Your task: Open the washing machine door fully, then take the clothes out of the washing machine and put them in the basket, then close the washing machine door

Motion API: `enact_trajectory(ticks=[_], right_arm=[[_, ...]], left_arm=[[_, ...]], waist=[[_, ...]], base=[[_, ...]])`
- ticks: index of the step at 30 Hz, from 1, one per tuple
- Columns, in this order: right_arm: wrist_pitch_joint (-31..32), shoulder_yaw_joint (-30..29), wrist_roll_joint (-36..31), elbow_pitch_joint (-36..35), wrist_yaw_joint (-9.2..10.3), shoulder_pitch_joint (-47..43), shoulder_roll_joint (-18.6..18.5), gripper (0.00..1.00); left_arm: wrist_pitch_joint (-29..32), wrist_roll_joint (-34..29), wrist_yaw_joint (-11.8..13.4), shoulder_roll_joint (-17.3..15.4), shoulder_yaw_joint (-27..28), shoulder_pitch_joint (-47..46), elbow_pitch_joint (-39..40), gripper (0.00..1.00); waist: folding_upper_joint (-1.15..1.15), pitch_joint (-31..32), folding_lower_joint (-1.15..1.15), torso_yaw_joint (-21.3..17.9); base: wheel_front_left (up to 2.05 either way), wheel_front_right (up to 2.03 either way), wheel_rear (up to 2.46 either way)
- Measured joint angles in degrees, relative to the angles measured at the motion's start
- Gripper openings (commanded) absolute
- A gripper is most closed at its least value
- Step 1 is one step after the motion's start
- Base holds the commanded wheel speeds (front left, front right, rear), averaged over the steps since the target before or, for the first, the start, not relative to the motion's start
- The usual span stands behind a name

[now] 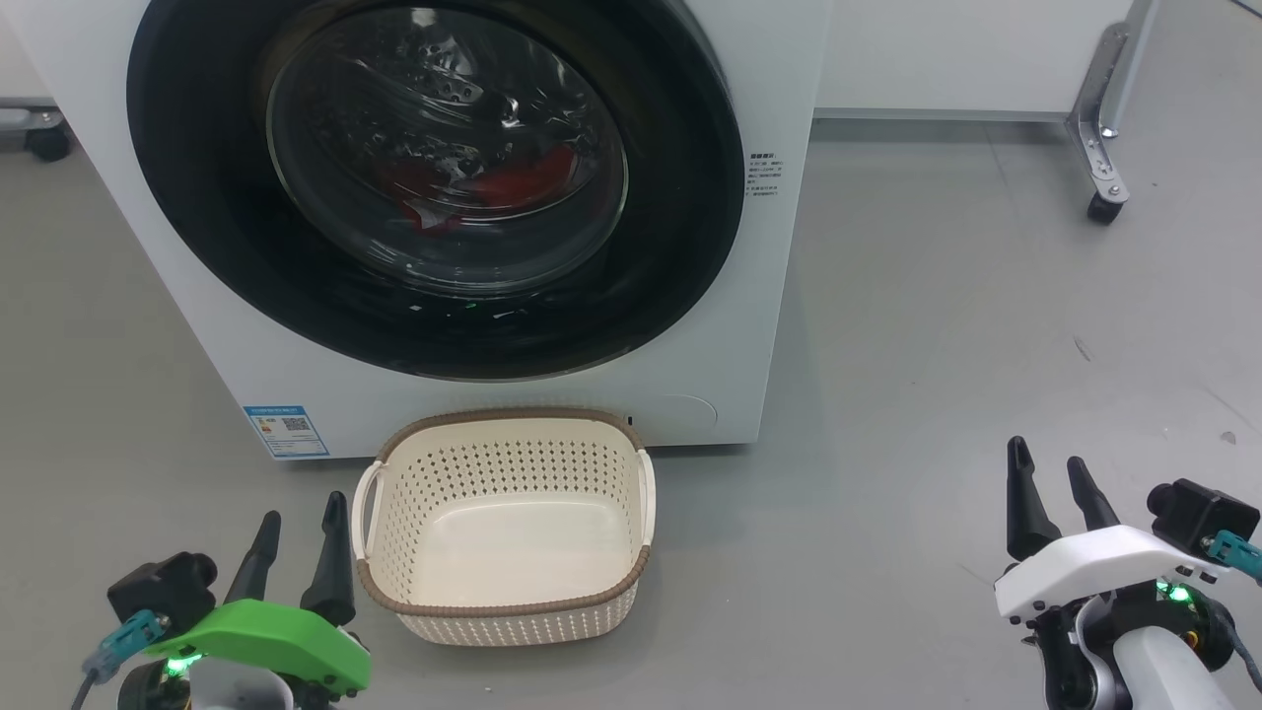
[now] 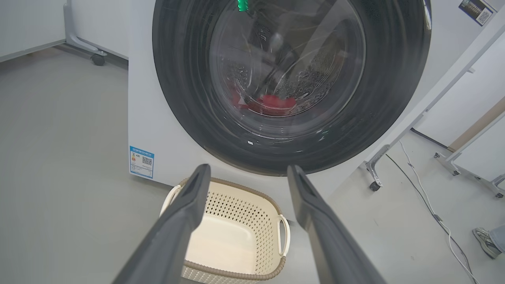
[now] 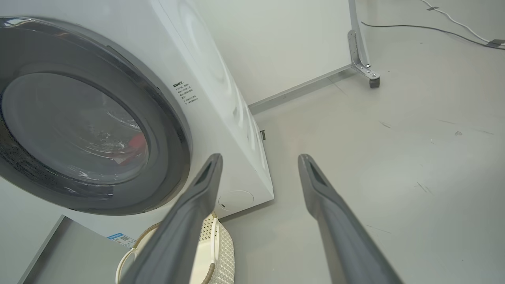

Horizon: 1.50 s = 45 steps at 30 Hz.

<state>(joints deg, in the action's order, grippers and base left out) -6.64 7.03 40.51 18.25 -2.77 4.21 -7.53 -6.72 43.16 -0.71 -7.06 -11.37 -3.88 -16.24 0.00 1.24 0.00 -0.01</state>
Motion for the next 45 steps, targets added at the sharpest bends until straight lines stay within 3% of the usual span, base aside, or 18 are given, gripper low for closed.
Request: enact_trajectory(ticks=[16,32,45], right_arm=[[-3.88,3.37,-11.87,-0.42,2.35,1.14,-0.86,1.00],[-7.35,4.85,-22.15,-0.56,3.53,1.29,-1.53,1.00],[-7.66,3.72,-22.51,-0.37,3.54,1.30,-1.16,1.00]], left_arm=[[-4.01,-10.13,3.10,-0.89,-3.13,-1.10,-0.65,1.00],[-7.57,-18.14,5.55,-1.14,-5.23,-2.41,-2.57,1.00],[-7.67,-18.03,6.03,-1.11,-4.35,-2.51,-4.35,1.00]], waist=[[0.00,0.09,0.00,-0.03],[0.00,0.46,0.00,0.09],[0.00,0.66,0.00,0.19]], base=[[0.00,0.00,0.00],[0.00,0.00,0.00],[0.00,0.00,0.00]])
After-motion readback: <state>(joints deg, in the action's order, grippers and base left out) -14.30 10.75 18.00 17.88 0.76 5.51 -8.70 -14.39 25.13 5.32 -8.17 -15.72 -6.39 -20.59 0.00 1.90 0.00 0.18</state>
